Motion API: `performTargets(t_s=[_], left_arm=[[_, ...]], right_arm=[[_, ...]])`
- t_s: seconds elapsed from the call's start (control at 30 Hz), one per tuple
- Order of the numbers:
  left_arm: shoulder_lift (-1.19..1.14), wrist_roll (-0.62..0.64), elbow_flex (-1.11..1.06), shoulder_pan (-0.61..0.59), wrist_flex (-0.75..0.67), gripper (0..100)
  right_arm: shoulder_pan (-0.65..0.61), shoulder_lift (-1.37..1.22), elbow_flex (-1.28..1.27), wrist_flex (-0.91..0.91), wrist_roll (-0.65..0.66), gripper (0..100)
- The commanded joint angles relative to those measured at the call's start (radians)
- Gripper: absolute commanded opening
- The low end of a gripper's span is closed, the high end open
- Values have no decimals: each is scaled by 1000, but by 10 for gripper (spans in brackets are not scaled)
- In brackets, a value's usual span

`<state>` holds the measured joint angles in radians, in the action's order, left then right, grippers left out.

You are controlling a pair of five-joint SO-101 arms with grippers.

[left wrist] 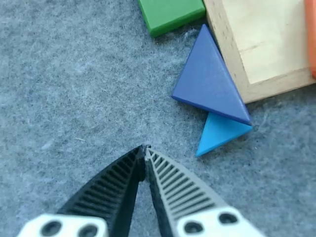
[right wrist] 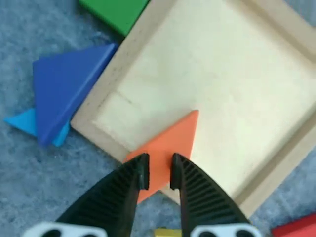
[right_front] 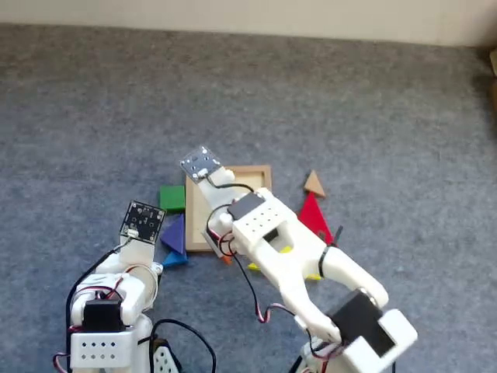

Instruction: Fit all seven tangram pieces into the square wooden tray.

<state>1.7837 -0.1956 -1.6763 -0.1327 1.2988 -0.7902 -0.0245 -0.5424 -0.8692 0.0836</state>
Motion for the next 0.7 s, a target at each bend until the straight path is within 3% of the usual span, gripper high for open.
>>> performTargets(t_s=[0.0, 0.47, 0.67], left_arm=[[27, -6, -19, 19, 8, 7], [27, -6, -19, 19, 8, 7], [27, -6, -19, 19, 8, 7]], right_arm=[[13, -68, 59, 15, 2, 80], [15, -59, 280, -10, 2, 81], [31, 119, 278, -73, 2, 81]])
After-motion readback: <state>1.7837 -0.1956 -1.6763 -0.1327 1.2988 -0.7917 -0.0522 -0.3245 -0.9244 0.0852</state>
